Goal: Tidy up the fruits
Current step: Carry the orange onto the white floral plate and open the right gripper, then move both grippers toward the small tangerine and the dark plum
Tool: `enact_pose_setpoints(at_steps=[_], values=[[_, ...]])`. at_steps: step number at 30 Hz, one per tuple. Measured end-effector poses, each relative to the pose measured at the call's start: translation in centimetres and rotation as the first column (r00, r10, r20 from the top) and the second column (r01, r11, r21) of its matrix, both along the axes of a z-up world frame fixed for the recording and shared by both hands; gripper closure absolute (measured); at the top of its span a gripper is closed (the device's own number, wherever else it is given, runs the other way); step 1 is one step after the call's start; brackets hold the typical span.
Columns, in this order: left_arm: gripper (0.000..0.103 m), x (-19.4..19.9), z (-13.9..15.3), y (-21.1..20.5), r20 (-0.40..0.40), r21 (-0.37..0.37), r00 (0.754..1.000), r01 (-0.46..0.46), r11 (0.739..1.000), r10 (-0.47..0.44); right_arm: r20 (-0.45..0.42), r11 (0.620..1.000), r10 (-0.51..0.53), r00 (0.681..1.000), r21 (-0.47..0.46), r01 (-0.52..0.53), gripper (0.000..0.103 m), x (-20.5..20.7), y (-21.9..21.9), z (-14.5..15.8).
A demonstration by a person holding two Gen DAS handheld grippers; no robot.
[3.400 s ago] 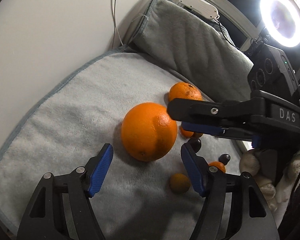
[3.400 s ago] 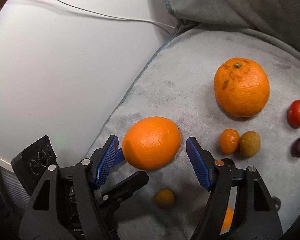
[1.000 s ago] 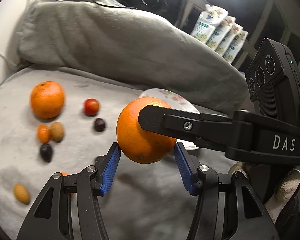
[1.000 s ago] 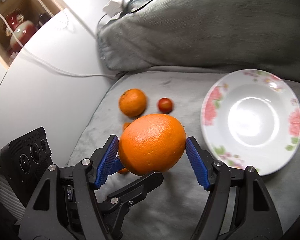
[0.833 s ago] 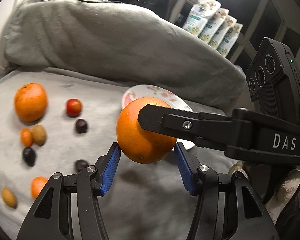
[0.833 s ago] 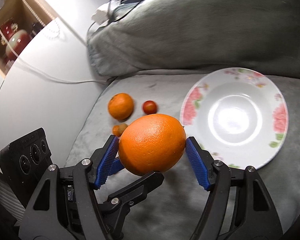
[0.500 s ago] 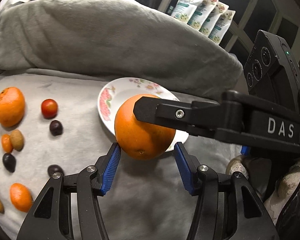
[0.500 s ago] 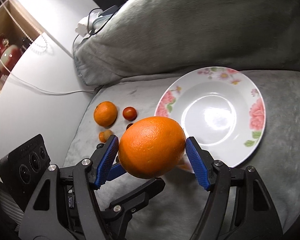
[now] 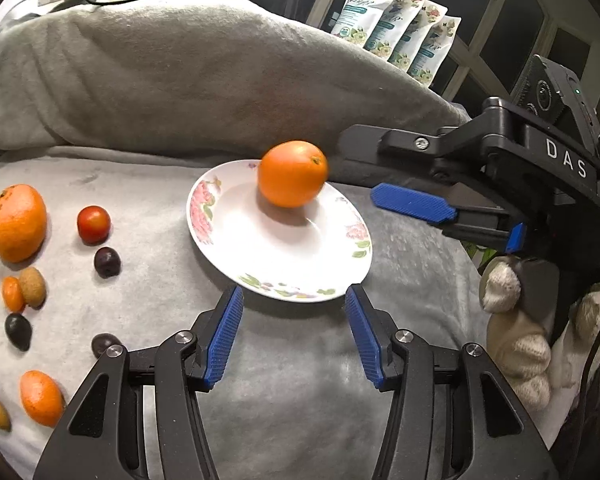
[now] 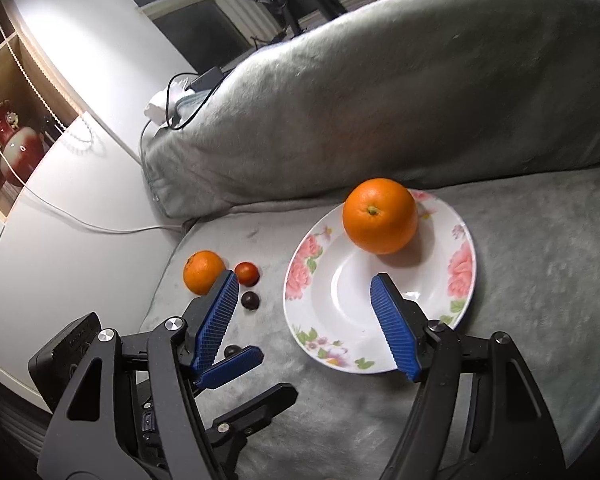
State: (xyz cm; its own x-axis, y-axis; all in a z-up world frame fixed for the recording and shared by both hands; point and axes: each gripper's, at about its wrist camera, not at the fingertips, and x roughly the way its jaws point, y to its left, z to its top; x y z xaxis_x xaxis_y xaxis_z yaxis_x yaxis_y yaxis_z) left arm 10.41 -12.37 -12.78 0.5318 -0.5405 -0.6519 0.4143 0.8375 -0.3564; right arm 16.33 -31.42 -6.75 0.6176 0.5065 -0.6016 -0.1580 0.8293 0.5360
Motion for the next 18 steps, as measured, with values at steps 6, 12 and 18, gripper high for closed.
enact_pose_setpoints(at_steps=[6, 12, 18], values=[[0.051, 0.0, 0.4, -0.5, 0.007, 0.007, 1.0, 0.009, 1.0, -0.009, 0.016, 1.0, -0.004, 1.0, -0.026, 0.005, 0.031, -0.4, 0.1, 0.2], [0.05, -0.1, 0.8, 0.4, 0.01, -0.004, 1.0, -0.002, 1.0, 0.002, 0.034, 0.999, -0.004, 0.999, -0.044, 0.005, 0.031, -1.0, 0.3, 0.2], [0.049, -0.5, 0.8, 2.5, 0.032, -0.01, 0.999, 0.0, 1.0, 0.0, 0.071, 0.999, 0.005, 0.997, -0.053, -0.001, 0.03, -1.9, 0.8, 0.8]])
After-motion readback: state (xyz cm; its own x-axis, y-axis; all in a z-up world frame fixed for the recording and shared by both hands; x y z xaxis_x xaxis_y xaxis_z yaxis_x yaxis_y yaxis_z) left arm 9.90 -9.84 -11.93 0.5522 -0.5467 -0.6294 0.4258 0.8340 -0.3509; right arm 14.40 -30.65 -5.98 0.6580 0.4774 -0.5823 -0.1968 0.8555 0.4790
